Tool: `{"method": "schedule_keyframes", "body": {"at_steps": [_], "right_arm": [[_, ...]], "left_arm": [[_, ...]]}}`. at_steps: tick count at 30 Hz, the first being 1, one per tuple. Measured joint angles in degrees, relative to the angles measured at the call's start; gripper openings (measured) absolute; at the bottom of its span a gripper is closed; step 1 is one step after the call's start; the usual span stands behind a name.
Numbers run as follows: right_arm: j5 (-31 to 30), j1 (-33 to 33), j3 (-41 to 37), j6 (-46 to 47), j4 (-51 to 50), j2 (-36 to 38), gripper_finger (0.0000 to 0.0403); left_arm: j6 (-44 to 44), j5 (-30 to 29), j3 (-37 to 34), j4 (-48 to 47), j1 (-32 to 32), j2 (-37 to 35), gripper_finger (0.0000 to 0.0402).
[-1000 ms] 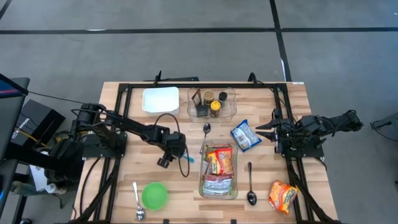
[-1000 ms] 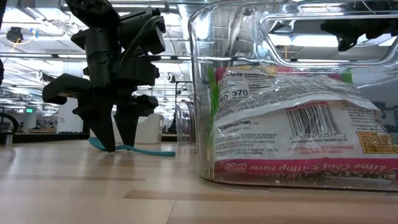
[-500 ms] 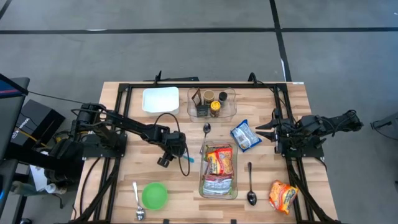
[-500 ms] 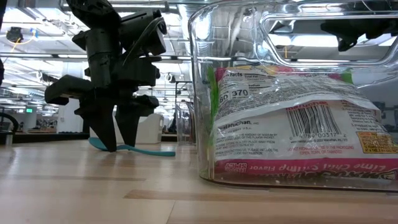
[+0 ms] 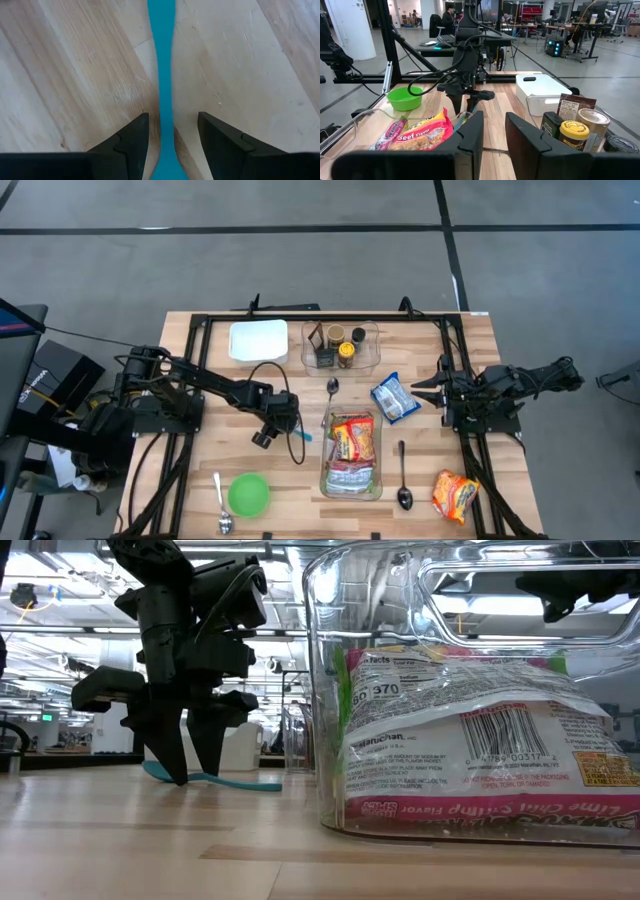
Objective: Pick & Place Food Item
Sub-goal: Put the blue spoon into the white bin
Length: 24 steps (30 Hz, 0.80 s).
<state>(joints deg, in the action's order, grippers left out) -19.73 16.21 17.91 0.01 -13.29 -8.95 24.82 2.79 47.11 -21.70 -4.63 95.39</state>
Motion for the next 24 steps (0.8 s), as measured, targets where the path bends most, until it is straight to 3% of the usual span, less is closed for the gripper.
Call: {"method": "schedule_keyframes", "body": {"at_steps": [8, 24], "right_arm": [[0.0, 0.0, 0.0, 0.0, 0.0, 0.0, 0.0074], [0.0, 0.0, 0.0, 0.0, 0.0, 0.0, 0.0074]], "left_arm": [[0.0, -0.2, 0.0, -0.1, 0.0, 0.0, 0.0141], [0.8, -0.3, 0.0, -0.1, 0.0, 0.0, 0.0014]]}}
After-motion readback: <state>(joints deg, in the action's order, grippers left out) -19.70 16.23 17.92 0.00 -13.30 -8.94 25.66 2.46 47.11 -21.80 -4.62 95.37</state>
